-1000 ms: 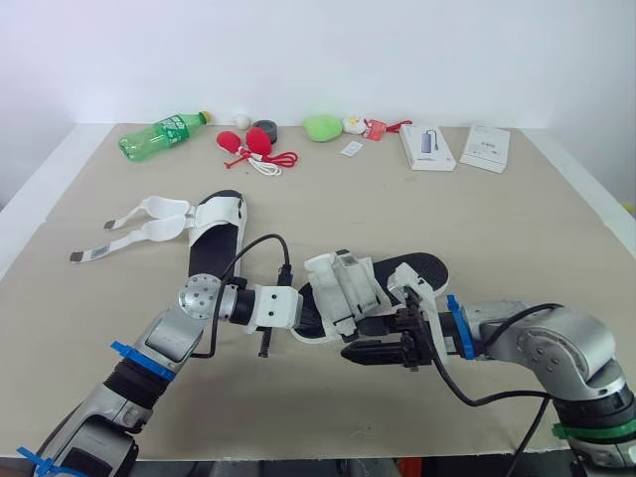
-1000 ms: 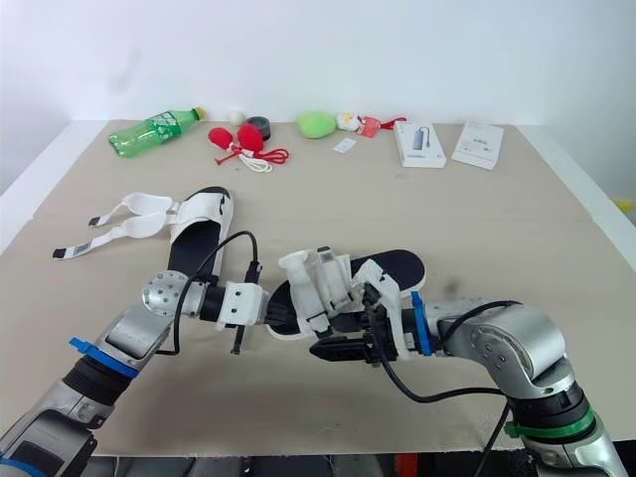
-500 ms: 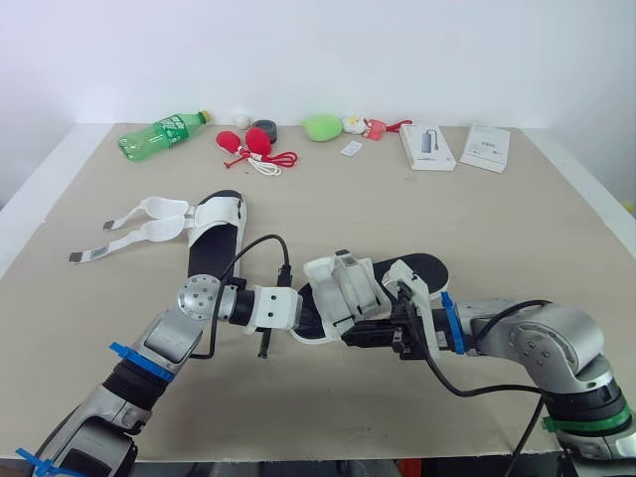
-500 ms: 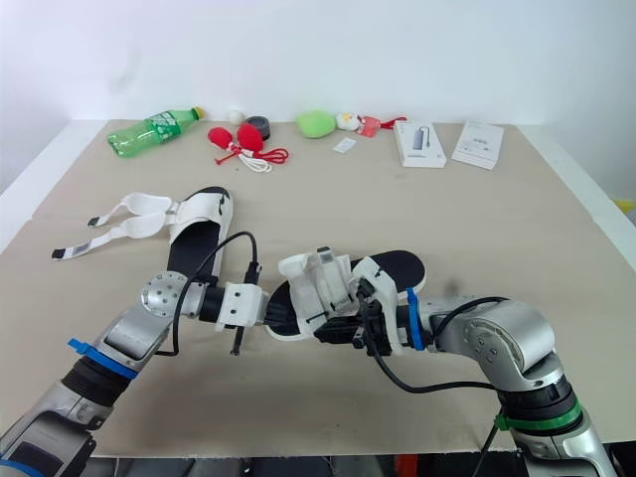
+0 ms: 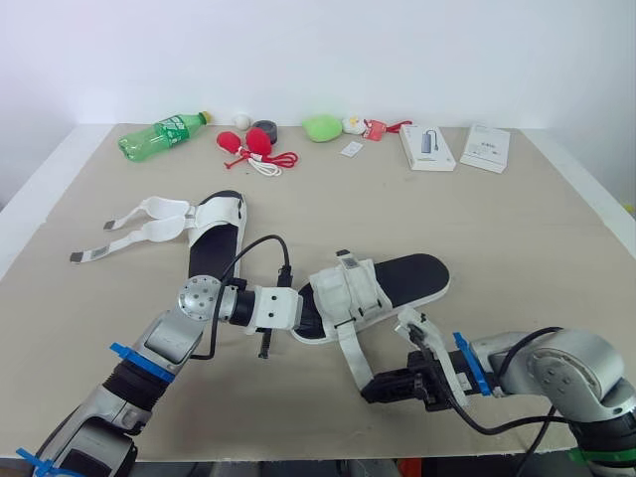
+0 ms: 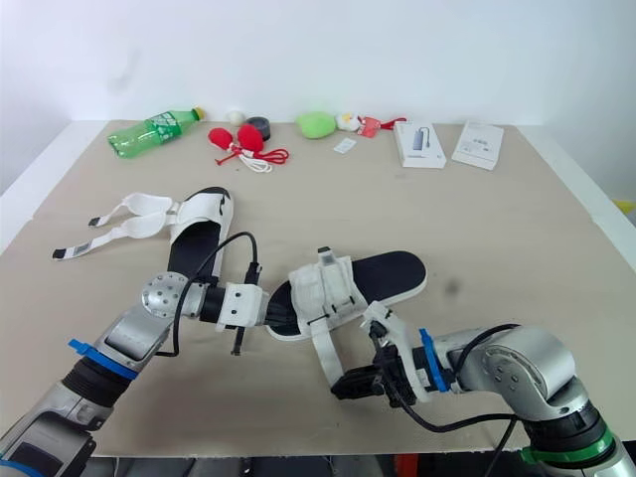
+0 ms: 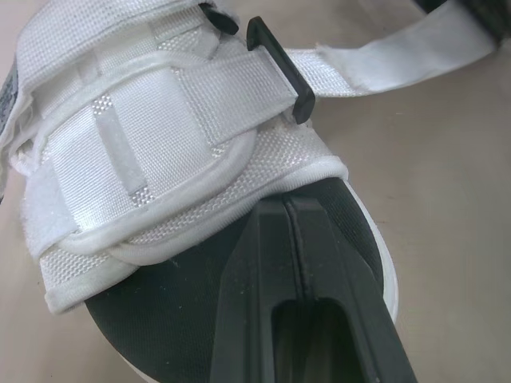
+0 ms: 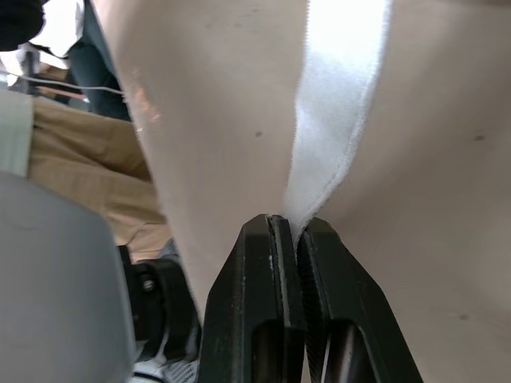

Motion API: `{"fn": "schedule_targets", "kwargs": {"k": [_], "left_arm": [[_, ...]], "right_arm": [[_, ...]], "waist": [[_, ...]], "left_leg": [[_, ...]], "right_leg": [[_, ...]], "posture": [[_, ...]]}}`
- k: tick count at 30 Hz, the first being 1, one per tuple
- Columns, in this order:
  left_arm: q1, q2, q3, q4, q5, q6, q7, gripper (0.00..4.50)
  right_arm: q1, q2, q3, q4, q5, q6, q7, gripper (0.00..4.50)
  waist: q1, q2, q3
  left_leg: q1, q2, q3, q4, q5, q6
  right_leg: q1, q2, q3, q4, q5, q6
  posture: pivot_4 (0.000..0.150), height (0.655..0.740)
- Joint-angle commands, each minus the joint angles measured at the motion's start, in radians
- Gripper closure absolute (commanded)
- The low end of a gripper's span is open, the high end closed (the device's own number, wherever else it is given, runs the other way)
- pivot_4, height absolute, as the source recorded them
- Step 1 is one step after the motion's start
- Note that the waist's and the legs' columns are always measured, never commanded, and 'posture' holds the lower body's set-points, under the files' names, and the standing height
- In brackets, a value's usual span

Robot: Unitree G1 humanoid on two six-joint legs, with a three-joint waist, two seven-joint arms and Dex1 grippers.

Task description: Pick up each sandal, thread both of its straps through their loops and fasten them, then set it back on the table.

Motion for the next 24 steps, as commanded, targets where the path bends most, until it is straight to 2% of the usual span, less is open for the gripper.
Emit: {"fn": "schedule_targets", "kwargs": {"k": [1, 11, 14, 16, 17, 18, 19, 20, 21, 24], "left_arm": [[0.015, 0.018, -0.039, 0.050, 0.056, -0.005, -0.016, 4.50], [-0.047, 0.035, -0.045, 0.164, 0.099, -0.116, -0.013, 4.50], [-0.050, 0.034, -0.047, 0.171, 0.097, -0.126, -0.015, 4.50], [-0.050, 0.033, -0.049, 0.173, 0.096, -0.129, -0.017, 4.50], [-0.050, 0.032, -0.050, 0.174, 0.096, -0.130, -0.018, 4.50], [-0.050, 0.031, -0.050, 0.174, 0.096, -0.131, -0.019, 4.50], [-0.050, 0.030, -0.051, 0.174, 0.096, -0.132, -0.020, 4.50], [-0.051, 0.029, -0.052, 0.175, 0.095, -0.132, -0.020, 4.50], [-0.051, 0.027, -0.052, 0.175, 0.093, -0.131, -0.020, 4.50], [-0.054, 0.024, -0.053, 0.179, 0.092, -0.132, -0.019, 4.50]], "right_arm": [[0.006, -0.024, 0.013, -0.034, 0.050, 0.040, 0.029, 4.41], [-0.023, -0.082, 0.044, -0.040, 0.077, 0.014, 0.120, 4.41], [-0.032, -0.225, 0.110, -0.097, 0.021, -0.080, 0.278, 3.39], [-0.048, -0.279, 0.138, -0.083, -0.053, -0.183, 0.341, 2.52], [-0.059, -0.298, 0.150, -0.063, -0.112, -0.266, 0.377, 1.98], [-0.072, -0.316, 0.161, -0.041, -0.170, -0.345, 0.414, 1.64], [-0.085, -0.333, 0.171, -0.021, -0.225, -0.427, 0.459, 0.97], [-0.096, -0.344, 0.176, 0.004, -0.279, -0.521, 0.511, 0.69], [-0.110, -0.344, 0.175, 0.034, -0.329, -0.630, 0.569, 0.05], [-0.175, -0.226, 0.139, 0.166, -0.465, -1.024, 0.637, 0.05]], "waist": [[0.000, 0.000, 0.000], [0.001, 0.000, 0.000], [0.002, 0.001, 0.000], [0.001, 0.000, 0.000], [0.001, 0.000, 0.000], [0.000, 0.000, 0.000], [0.000, 0.000, 0.000], [-0.001, 0.000, 0.000], [-0.002, 0.000, 0.000], [-0.011, -0.001, 0.001]], "left_leg": [[0.000, 0.000, 0.000, 0.000, 0.000, 0.000], [0.000, 0.000, 0.000, 0.001, 0.000, 0.000], [0.000, 0.000, 0.000, 0.001, 0.000, 0.000], [0.000, 0.000, 0.000, 0.001, 0.000, 0.000], [0.000, 0.000, 0.001, 0.001, 0.000, 0.000], [0.001, 0.000, 0.001, 0.001, 0.000, 0.000], [0.002, 0.000, 0.002, 0.001, -0.001, -0.001], [0.004, 0.000, 0.003, 0.002, -0.002, -0.003], [0.005, 0.000, 0.004, 0.002, -0.003, -0.004], [0.006, 0.000, 0.006, 0.002, -0.003, -0.004]], "right_leg": [[0.000, 0.000, 0.000, 0.000, 0.000, 0.000], [0.000, 0.000, 0.000, 0.000, 0.000, 0.000], [0.000, -0.001, 0.000, 0.000, 0.000, 0.000], [0.000, 0.000, 0.000, 0.000, 0.000, 0.000], [-0.001, -0.001, 0.000, 0.000, 0.000, 0.000], [-0.002, -0.001, 0.000, 0.000, 0.000, 0.000], [-0.003, -0.001, 0.000, 0.000, 0.000, 0.000], [-0.003, -0.002, 0.000, 0.000, 0.000, 0.000], [-0.003, -0.004, 0.000, -0.001, 0.000, 0.000], [-0.002, -0.005, 0.000, -0.003, 0.000, 0.000]], "posture": [[0.150, 0.7400], [0.150, 0.7400], [0.150, 0.7400], [0.150, 0.7400], [0.150, 0.7400], [0.150, 0.7400], [0.150, 0.7400], [0.150, 0.7400], [0.150, 0.7400], [0.150, 0.7400]]}}
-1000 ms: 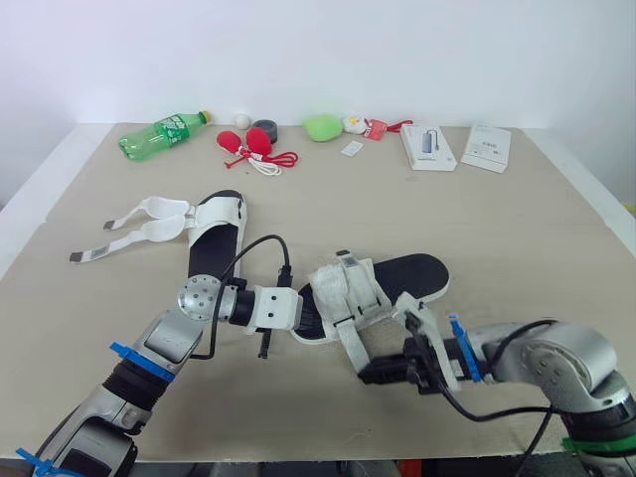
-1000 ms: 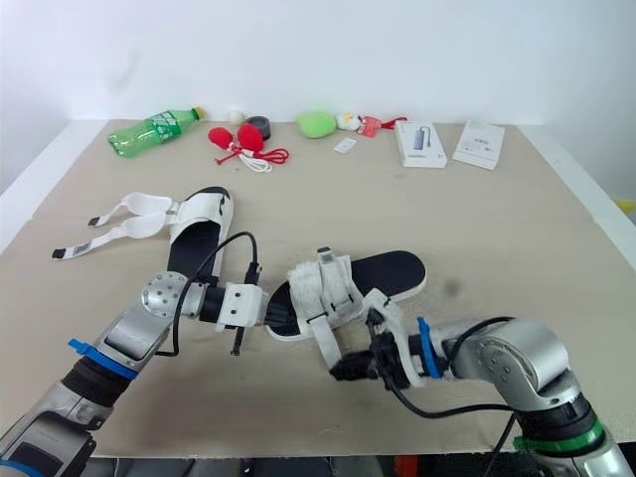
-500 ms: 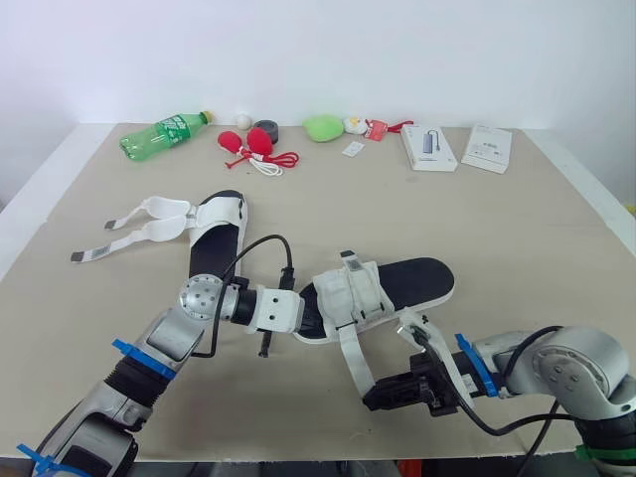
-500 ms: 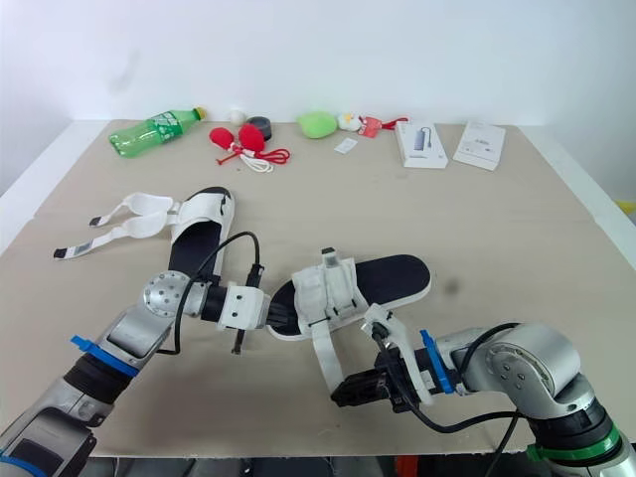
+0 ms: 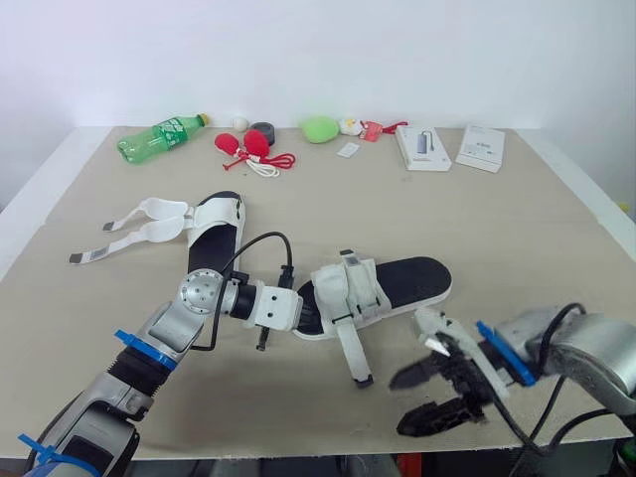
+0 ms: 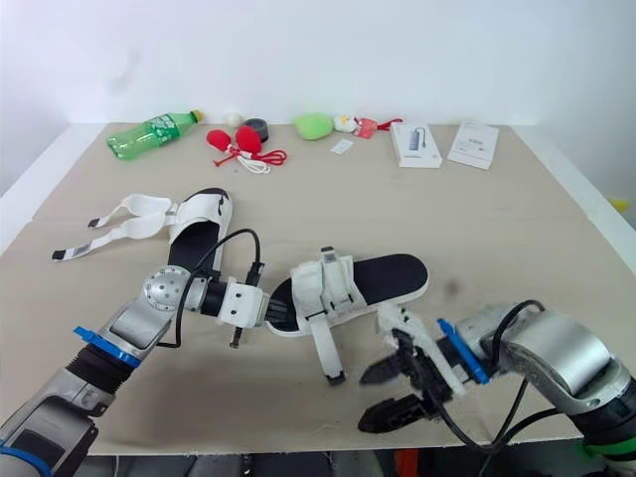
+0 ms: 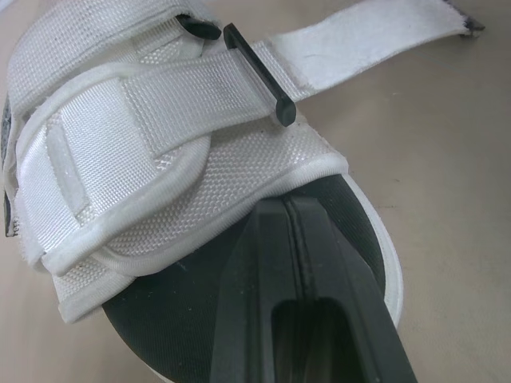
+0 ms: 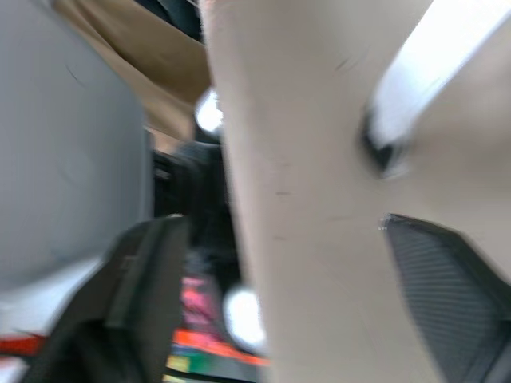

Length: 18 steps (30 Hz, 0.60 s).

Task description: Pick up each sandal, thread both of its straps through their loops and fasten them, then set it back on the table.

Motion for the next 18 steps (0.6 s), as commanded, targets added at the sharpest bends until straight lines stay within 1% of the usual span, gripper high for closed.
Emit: {"fn": "schedule_targets", "kwargs": {"k": [1, 3, 6, 8, 11, 13, 16, 18], "left_arm": [[0.015, 0.011, -0.032, 0.050, 0.065, 0.022, -0.005, 4.50], [0.018, 0.008, -0.031, 0.045, 0.064, 0.026, -0.002, 4.50], [0.028, 0.006, -0.031, 0.028, 0.061, 0.037, 0.003, 4.50], [0.040, 0.008, -0.030, 0.010, 0.056, 0.048, 0.003, 4.50], [0.050, 0.014, -0.027, -0.002, 0.054, 0.054, 0.002, 4.50], [0.056, 0.019, -0.024, -0.011, 0.054, 0.060, 0.002, 4.50], [0.063, 0.024, -0.022, -0.020, 0.054, 0.068, 0.001, 4.50], [0.063, 0.024, -0.022, -0.022, 0.055, 0.072, 0.001, 4.50]], "right_arm": [[-0.067, 0.123, -0.046, 0.123, -0.144, -0.441, 0.077, 0.05], [-0.101, 0.229, -0.059, 0.232, -0.238, -0.791, 0.100, 0.05], [-0.161, 0.366, -0.054, 0.442, -0.348, -1.379, 0.152, 0.05], [-0.185, 0.412, -0.029, 0.559, -0.388, -1.660, 0.168, 0.05], [-0.202, 0.420, 0.028, 0.697, -0.422, -1.936, 0.168, 0.05], [-0.215, 0.415, 0.058, 0.775, -0.440, -2.052, 0.149, 0.05], [-0.263, 0.432, 0.086, 0.872, -0.505, -2.174, 0.091, 0.05], [-0.281, 0.452, 0.111, 0.887, -0.519, -2.213, 0.057, 0.05]], "waist": [[-0.004, 0.000, 0.000], [-0.010, -0.002, 0.000], [-0.009, -0.002, 0.000], [-0.010, -0.002, 0.000], [-0.007, -0.002, 0.000], [-0.006, -0.002, 0.001], [-0.009, -0.001, 0.001], [-0.011, -0.001, 0.001]], "left_leg": [[0.000, 0.000, 0.000, 0.000, 0.000, 0.000], [0.001, 0.000, 0.001, 0.001, 0.000, 0.000], [0.000, -0.001, 0.001, 0.001, 0.001, 0.001], [0.000, -0.001, 0.001, 0.001, 0.002, 0.003], [0.000, -0.001, 0.001, -0.002, 0.003, 0.003], [0.001, -0.001, 0.000, -0.003, 0.003, 0.004], [0.002, -0.001, 0.000, -0.003, 0.003, 0.004], [0.003, -0.001, 0.000, -0.003, 0.003, 0.004]], "right_leg": [[0.000, 0.000, 0.000, 0.000, 0.000, 0.000], [0.001, 0.000, 0.000, 0.000, 0.000, 0.000], [0.004, 0.000, 0.000, 0.000, 0.002, 0.003], [0.006, 0.000, 0.000, 0.000, 0.002, 0.003], [0.010, 0.000, 0.001, 0.000, 0.001, 0.004], [0.011, 0.001, 0.001, 0.000, 0.001, 0.003], [0.012, 0.001, 0.002, 0.000, 0.000, 0.003], [0.014, 0.001, 0.002, 0.000, 0.001, 0.002]], "posture": [[0.150, 0.7400], [0.150, 0.7400], [0.150, 0.7400], [0.150, 0.7400], [0.150, 0.7400], [0.150, 0.7400], [0.150, 0.7400], [0.150, 0.7400]]}}
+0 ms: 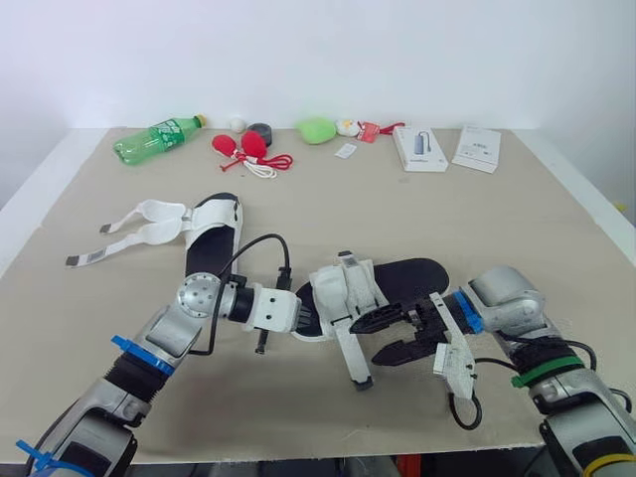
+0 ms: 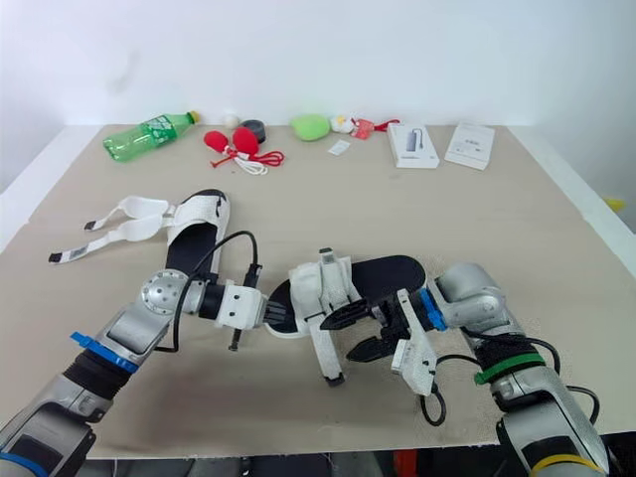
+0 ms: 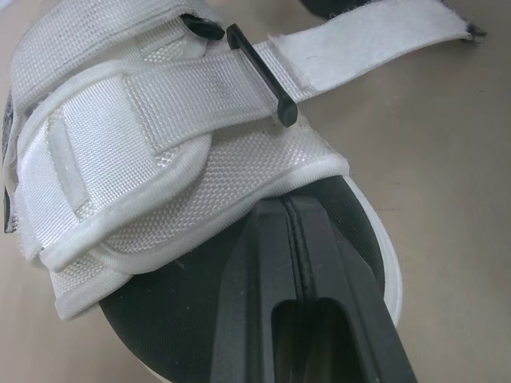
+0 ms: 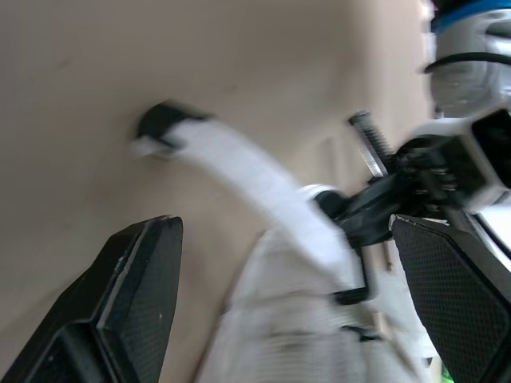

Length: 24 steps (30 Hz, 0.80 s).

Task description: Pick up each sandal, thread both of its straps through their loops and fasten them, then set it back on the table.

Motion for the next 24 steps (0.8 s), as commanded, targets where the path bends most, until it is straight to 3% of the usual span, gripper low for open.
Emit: {"fn": "schedule_targets", "kwargs": {"k": [1, 11, 12, 14, 19, 20, 21, 24], "left_arm": [[0.034, 0.024, -0.027, 0.023, 0.055, 0.046, -0.006, 4.50], [0.030, 0.029, -0.026, 0.023, 0.056, 0.057, -0.008, 4.50], [0.030, 0.030, -0.025, 0.023, 0.055, 0.057, -0.008, 4.50], [0.034, 0.031, -0.025, 0.022, 0.055, 0.057, -0.008, 4.50], [0.044, 0.029, -0.029, 0.013, 0.054, 0.062, -0.007, 4.50], [0.044, 0.028, -0.029, 0.013, 0.054, 0.062, -0.007, 4.50], [0.045, 0.029, -0.029, 0.015, 0.055, 0.062, -0.007, 4.50], [0.045, 0.029, -0.028, 0.015, 0.056, 0.064, -0.006, 4.50]], "right_arm": [[-0.077, 0.033, 0.056, 0.101, -0.078, -0.193, -0.103, 0.05], [-0.118, 0.005, 0.171, 0.073, -0.212, -0.189, -0.329, 0.05], [-0.120, -0.003, 0.178, 0.067, -0.217, -0.187, -0.350, 0.55], [-0.123, -0.030, 0.207, 0.049, -0.211, -0.169, -0.385, 1.10], [-0.135, -0.089, 0.277, 0.028, -0.201, -0.139, -0.454, 3.50], [-0.136, -0.100, 0.294, 0.024, -0.192, -0.130, -0.464, 4.22], [-0.136, -0.109, 0.309, 0.018, -0.181, -0.117, -0.474, 4.46], [-0.127, -0.149, 0.382, -0.028, -0.076, -0.026, -0.467, 4.46]], "waist": [[-0.002, 0.000, 0.000], [-0.001, 0.000, 0.000], [-0.001, 0.000, 0.000], [-0.002, 0.000, 0.000], [-0.002, 0.000, 0.000], [-0.002, 0.000, 0.000], [-0.002, 0.000, 0.000], [-0.002, 0.000, 0.000]], "left_leg": [[0.001, 0.000, 0.000, 0.000, 0.000, 0.000], [0.008, 0.000, 0.001, -0.001, 0.000, 0.000], [0.008, 0.000, 0.001, -0.002, 0.000, 0.000], [0.008, 0.000, 0.001, -0.002, 0.000, 0.000], [0.008, 0.000, 0.001, -0.002, 0.000, 0.000], [0.008, 0.000, 0.001, -0.002, 0.000, 0.000], [0.008, 0.000, 0.001, -0.002, 0.000, 0.000], [0.008, 0.000, 0.002, -0.003, 0.000, 0.000]], "right_leg": [[0.001, 0.000, 0.000, 0.000, 0.000, 0.000], [0.004, -0.001, 0.001, 0.000, 0.001, -0.003], [0.004, -0.001, 0.001, 0.000, 0.001, -0.003], [0.004, -0.001, 0.001, 0.000, 0.001, -0.003], [0.004, -0.001, 0.002, 0.000, 0.001, -0.003], [0.004, -0.001, 0.002, 0.000, 0.001, -0.003], [0.004, -0.001, 0.002, 0.000, 0.001, -0.003], [0.004, -0.001, 0.002, 0.000, 0.000, -0.003]], "posture": [[0.150, 0.7400], [0.150, 0.7400], [0.150, 0.7400], [0.150, 0.7400], [0.150, 0.7400], [0.150, 0.7400], [0.150, 0.7400], [0.150, 0.7400]]}}
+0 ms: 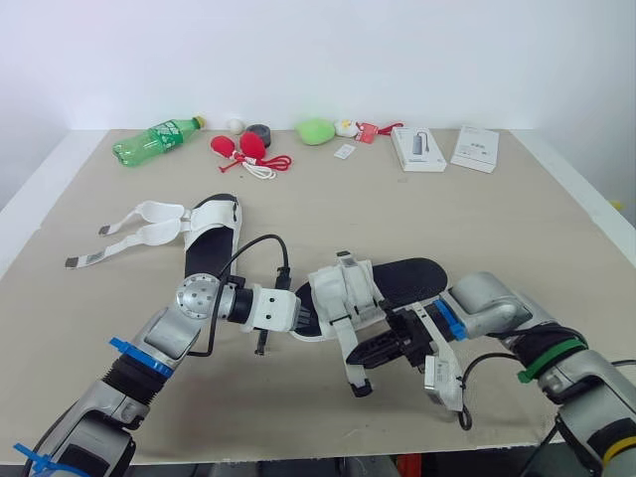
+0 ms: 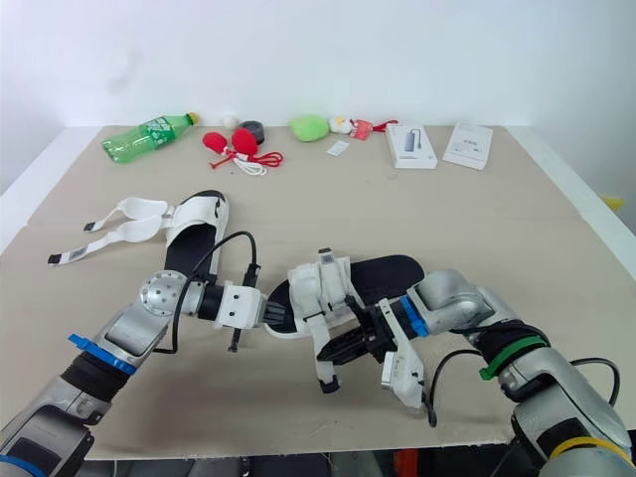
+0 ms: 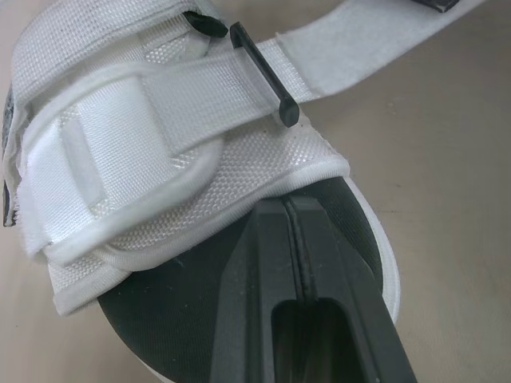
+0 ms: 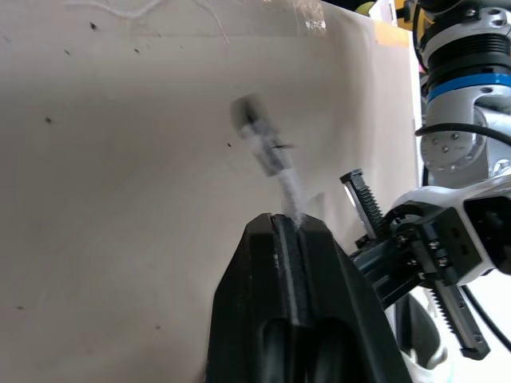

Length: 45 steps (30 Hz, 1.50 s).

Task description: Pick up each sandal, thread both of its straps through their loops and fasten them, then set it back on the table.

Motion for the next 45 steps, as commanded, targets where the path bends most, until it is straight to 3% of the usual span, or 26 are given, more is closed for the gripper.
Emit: {"fn": "schedule_targets", "kwargs": {"k": [1, 4, 7, 10, 16, 25, 31, 33, 34, 35, 36, 37, 39, 45], "left_arm": [[0.028, 0.024, -0.034, 0.039, 0.056, 0.028, -0.016, 4.50], [0.028, 0.026, -0.034, 0.042, 0.057, 0.028, -0.018, 4.50], [0.026, 0.022, -0.037, 0.043, 0.058, 0.030, -0.017, 4.50], [0.023, 0.016, -0.040, 0.041, 0.058, 0.032, -0.015, 4.50], [0.023, 0.015, -0.040, 0.043, 0.061, 0.029, -0.013, 4.50], [0.024, 0.004, -0.041, 0.043, 0.065, 0.029, -0.001, 4.50], [0.037, 0.006, -0.042, 0.027, 0.065, 0.034, 0.006, 4.50], [0.042, 0.008, -0.042, 0.022, 0.065, 0.036, 0.007, 4.50], [0.044, 0.009, -0.042, 0.019, 0.065, 0.037, 0.007, 4.50], [0.045, 0.009, -0.042, 0.017, 0.064, 0.039, 0.007, 4.50], [0.046, 0.010, -0.042, 0.015, 0.064, 0.040, 0.007, 4.50], [0.047, 0.011, -0.042, 0.014, 0.064, 0.040, 0.006, 4.50], [0.046, 0.012, -0.042, 0.016, 0.064, 0.039, 0.003, 4.50], [0.030, 0.007, -0.041, 0.034, 0.065, 0.032, -0.004, 4.50]], "right_arm": [[0.019, -0.056, 0.076, -0.126, 0.237, 0.188, 0.036, 4.46], [0.066, -0.083, 0.077, -0.297, 0.544, 0.579, 0.135, 4.46], [0.064, -0.070, 0.017, -0.398, 0.680, 0.936, 0.133, 4.46], [0.048, -0.039, -0.051, -0.419, 0.744, 1.228, 0.091, 4.46], [-0.014, 0.038, -0.160, -0.361, 0.686, 1.546, 0.018, 4.46], [-0.061, 0.125, -0.224, -0.255, 0.458, 1.645, 0.043, 4.46], [-0.084, 0.174, -0.267, -0.172, 0.350, 1.609, 0.043, 4.46], [-0.085, 0.187, -0.290, -0.172, 0.342, 1.608, 0.039, 3.78], [-0.084, 0.192, -0.301, -0.174, 0.335, 1.605, 0.038, 3.13], [-0.083, 0.198, -0.311, -0.178, 0.327, 1.595, 0.037, 2.78], [-0.082, 0.202, -0.320, -0.181, 0.321, 1.585, 0.035, 2.78], [-0.081, 0.206, -0.329, -0.188, 0.311, 1.571, 0.024, 2.13], [-0.081, 0.212, -0.348, -0.216, 0.303, 1.568, 0.008, 1.69], [-0.110, 0.236, -0.403, -0.263, 0.300, 1.607, -0.019, 1.69]], "waist": [[0.000, 0.000, 0.000], [0.001, 0.000, 0.000], [0.001, 0.001, 0.000], [0.001, 0.001, -0.001], [0.001, 0.001, -0.001], [0.002, 0.001, -0.001], [0.001, 0.001, -0.001], [0.001, 0.001, -0.001], [0.000, 0.001, -0.001], [0.000, 0.001, -0.001], [0.000, 0.001, -0.001], [0.000, 0.001, -0.001], [-0.001, 0.001, 0.000], [0.000, 0.001, 0.000]], "left_leg": [[0.000, 0.000, 0.000, 0.000, 0.000, 0.000], [0.000, 0.000, 0.000, -0.002, 0.000, 0.000], [0.000, 0.001, -0.001, -0.001, 0.000, 0.000], [0.000, 0.001, 0.000, -0.001, 0.001, 0.001], [-0.001, 0.001, 0.001, -0.001, 0.001, 0.001], [-0.003, 0.001, 0.001, -0.001, 0.001, 0.001], [-0.003, 0.001, 0.001, 0.001, 0.001, 0.001], [-0.003, 0.001, 0.001, 0.001, 0.001, 0.001], [-0.003, 0.001, 0.001, 0.001, 0.001, 0.001], [-0.003, 0.001, 0.001, 0.001, 0.001, 0.001], [-0.003, 0.001, 0.001, 0.001, 0.001, 0.001], [-0.003, 0.001, 0.001, 0.001, 0.001, 0.001], [-0.003, 0.001, 0.001, 0.001, 0.001, 0.001], [-0.005, 0.001, 0.001, 0.000, 0.001, 0.001]], "right_leg": [[0.000, 0.000, 0.000, 0.000, 0.000, 0.000], [0.001, 0.000, 0.000, 0.000, -0.001, 0.000], [0.001, 0.000, 0.000, 0.001, -0.001, -0.001], [0.001, 0.000, 0.000, 0.001, -0.001, -0.001], [-0.002, -0.001, 0.000, 0.001, 0.000, -0.002], [-0.005, 0.000, -0.001, 0.001, -0.001, -0.001], [-0.004, 0.001, -0.001, 0.001, -0.001, -0.001], [-0.004, 0.001, -0.001, 0.001, -0.001, -0.001], [-0.004, 0.001, -0.001, 0.001, 0.000, -0.001], [-0.004, 0.001, -0.001, 0.001, 0.000, -0.001], [-0.004, 0.001, -0.001, 0.001, 0.000, -0.001], [-0.004, 0.001, -0.001, 0.001, 0.000, -0.001], [-0.005, 0.001, -0.001, 0.001, 0.000, -0.001], [-0.008, 0.002, 0.000, 0.001, 0.000, -0.001]], "posture": [[0.150, 0.7400], [0.150, 0.7400], [0.150, 0.7400], [0.150, 0.7400], [0.150, 0.7400], [0.150, 0.7400], [0.150, 0.7400], [0.150, 0.7400], [0.150, 0.7400], [0.150, 0.7400], [0.150, 0.7400], [0.150, 0.7400], [0.150, 0.7400], [0.150, 0.7400]]}}
